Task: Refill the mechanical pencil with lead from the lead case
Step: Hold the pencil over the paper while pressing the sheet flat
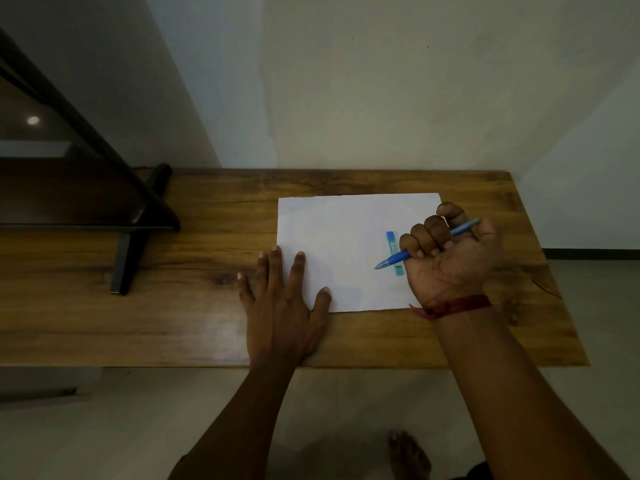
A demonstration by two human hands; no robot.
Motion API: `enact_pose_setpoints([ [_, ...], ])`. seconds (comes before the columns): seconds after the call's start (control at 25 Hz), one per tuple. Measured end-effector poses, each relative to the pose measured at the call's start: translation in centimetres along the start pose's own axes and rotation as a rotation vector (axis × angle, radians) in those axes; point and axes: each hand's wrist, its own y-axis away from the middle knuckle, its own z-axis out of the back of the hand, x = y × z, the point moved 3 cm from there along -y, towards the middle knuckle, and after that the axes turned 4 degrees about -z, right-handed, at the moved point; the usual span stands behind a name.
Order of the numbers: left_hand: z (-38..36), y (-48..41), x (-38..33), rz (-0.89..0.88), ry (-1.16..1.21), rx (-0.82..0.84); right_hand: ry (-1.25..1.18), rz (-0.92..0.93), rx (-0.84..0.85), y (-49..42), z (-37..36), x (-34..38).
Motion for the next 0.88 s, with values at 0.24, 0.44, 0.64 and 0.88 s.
enact_pose_setpoints([
  [0.24, -0.01, 0.02, -0.12, -0.001, 0.002, -0.001, 0.024, 0.010, -0.037, -0.22, 0.21, 0.07],
  [0.44, 0.09, -0.12, -0.18, -0.001, -0.001, 0.000, 0.002, 0.012, -0.045, -0.20, 0.29, -0.02],
  [0.64, 0.14, -0.05, -0.13, -0.004, 0.003, 0.010, -0.003, 0.000, -0.052, -0.28, 0.33, 0.02],
  [0.88, 0.32, -0.02, -0.04, -0.005, 0.011, 0.018, -0.013, -0.006, -0.013, -0.29, -0.03, -0.37],
])
